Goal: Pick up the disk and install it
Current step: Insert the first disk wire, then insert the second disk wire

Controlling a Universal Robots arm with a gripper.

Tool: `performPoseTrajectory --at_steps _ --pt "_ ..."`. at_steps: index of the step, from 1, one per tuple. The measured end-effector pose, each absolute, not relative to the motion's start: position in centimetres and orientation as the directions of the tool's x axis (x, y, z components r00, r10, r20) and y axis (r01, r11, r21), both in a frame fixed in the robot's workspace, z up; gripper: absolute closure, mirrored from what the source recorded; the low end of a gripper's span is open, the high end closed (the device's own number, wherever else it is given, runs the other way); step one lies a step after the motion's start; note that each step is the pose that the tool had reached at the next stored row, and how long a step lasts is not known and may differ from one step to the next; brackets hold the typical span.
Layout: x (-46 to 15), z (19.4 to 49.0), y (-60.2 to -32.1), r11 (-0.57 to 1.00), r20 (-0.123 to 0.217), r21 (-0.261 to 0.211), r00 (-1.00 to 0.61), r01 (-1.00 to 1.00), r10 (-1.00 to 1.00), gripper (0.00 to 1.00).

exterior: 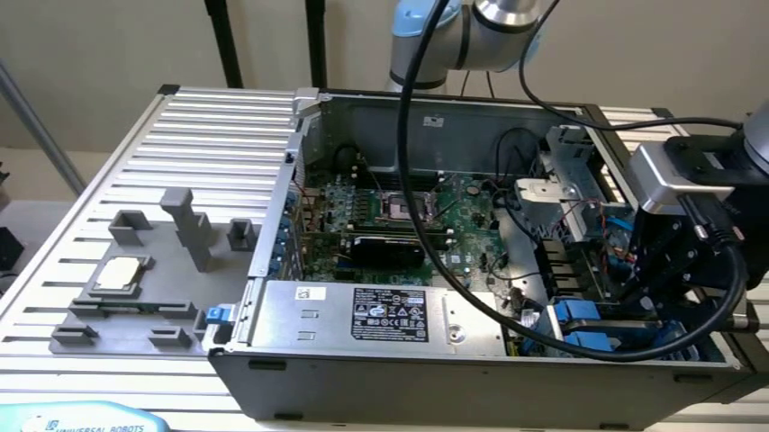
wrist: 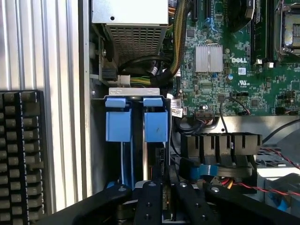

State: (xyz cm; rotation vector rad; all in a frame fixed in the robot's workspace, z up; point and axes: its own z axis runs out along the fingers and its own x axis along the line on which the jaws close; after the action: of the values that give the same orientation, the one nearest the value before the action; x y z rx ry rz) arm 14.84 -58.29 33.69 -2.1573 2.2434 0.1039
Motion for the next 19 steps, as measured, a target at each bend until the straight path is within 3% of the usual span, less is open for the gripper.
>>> performPoseTrajectory --at_steps 9,10,11,19 --pt "14.8 33.7 -58.2 0.041 -0.066 0.029 -0.043 -0.999 -0.997 0.82" --pt "14.8 34.0 -58.2 0.041 -0.066 0.029 -0.043 -0.999 -0.997 0.82" --pt "14.8 34.3 -58.2 0.041 -0.066 0.029 -0.043 -0.999 -0.997 0.75" --pt "14.8 37.8 -58.2 0.041 -0.066 0.029 -0.043 -0.999 -0.997 0.75"
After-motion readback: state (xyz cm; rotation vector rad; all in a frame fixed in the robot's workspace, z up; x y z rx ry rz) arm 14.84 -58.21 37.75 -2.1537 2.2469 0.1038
